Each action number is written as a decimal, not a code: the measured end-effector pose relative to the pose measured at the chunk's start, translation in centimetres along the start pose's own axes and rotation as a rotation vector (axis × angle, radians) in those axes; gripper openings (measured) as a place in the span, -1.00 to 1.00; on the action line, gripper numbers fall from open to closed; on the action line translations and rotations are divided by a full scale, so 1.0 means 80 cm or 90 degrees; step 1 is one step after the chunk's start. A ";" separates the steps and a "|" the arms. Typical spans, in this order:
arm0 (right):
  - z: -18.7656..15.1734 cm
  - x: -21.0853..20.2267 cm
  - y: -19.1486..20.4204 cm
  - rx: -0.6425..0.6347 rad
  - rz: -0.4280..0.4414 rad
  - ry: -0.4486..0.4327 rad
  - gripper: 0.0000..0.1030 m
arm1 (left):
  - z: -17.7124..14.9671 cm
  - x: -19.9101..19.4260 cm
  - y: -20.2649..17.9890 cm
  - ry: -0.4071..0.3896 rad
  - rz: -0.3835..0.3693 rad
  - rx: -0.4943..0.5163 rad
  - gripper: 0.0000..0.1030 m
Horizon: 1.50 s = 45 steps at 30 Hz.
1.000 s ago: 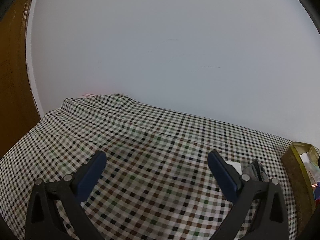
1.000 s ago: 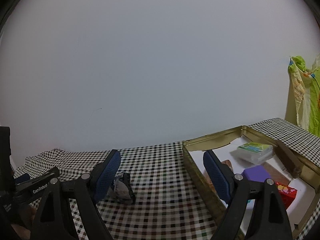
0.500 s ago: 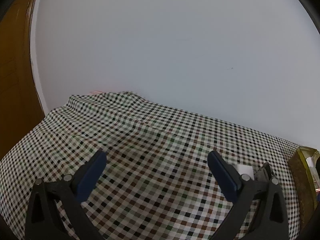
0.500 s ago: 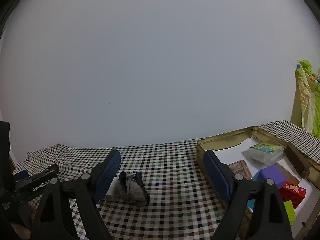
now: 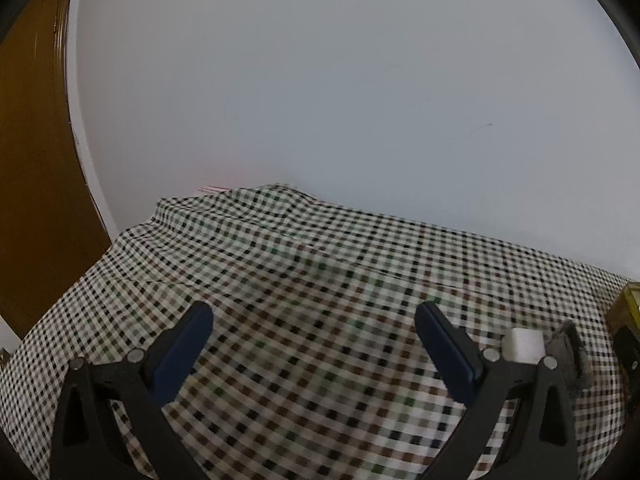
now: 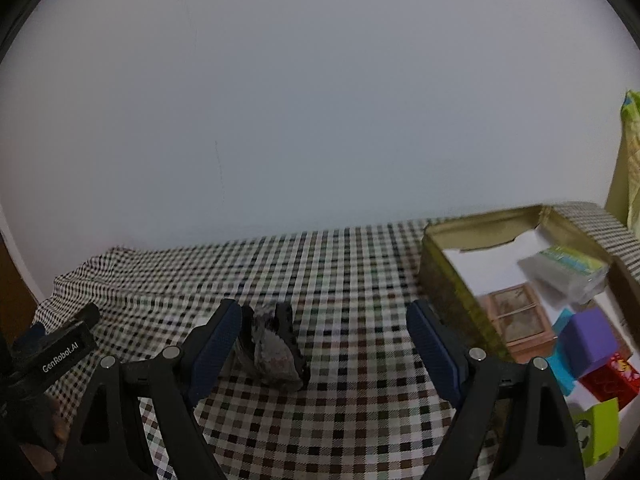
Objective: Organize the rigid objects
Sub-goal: 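Grasp the white charger with the left tool while the right tool grasps the grey pouch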
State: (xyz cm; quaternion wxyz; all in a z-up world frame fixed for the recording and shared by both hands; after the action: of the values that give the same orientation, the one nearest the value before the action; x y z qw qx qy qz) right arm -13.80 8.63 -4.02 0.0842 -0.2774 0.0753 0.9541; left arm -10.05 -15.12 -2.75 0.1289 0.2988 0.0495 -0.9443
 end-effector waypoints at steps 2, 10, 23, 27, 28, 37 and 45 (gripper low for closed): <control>-0.001 0.006 0.001 0.001 0.008 0.018 0.68 | 0.000 0.007 0.005 0.016 -0.006 -0.012 0.99; -0.005 0.010 -0.003 0.022 0.042 0.050 0.67 | -0.006 0.035 0.016 0.085 -0.017 -0.050 0.99; -0.015 0.060 0.043 -0.077 0.048 0.194 0.42 | -0.027 0.063 0.013 0.166 -0.077 -0.066 0.99; -0.014 0.064 0.055 -0.116 0.037 0.201 0.37 | -0.031 0.068 0.012 0.181 -0.098 -0.069 0.99; -0.015 0.063 0.057 -0.132 0.031 0.200 0.28 | -0.032 0.067 0.009 0.181 -0.101 -0.067 0.99; 0.005 0.023 0.022 -0.039 0.102 0.094 -0.14 | -0.038 0.056 -0.028 0.172 -0.227 -0.030 0.99; 0.022 -0.016 0.003 -0.035 -0.041 -0.037 -0.13 | -0.043 0.042 -0.109 0.156 -0.279 0.093 0.99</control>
State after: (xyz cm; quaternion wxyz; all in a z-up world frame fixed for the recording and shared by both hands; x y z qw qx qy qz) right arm -13.71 8.60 -1.82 0.1094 -0.2539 0.0378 0.9603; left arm -13.23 -6.84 -7.33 -0.1076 0.4019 0.0598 -0.9074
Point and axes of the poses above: each gripper's, at about its wrist camera, not at the fingertips, and x roughly the way its jaws point, y to its left, z to its top, the point moved 2 cm from there along x, roughly the way its jaws point, and after that the axes turned 3 degrees about -z, right-handed, at the moved point
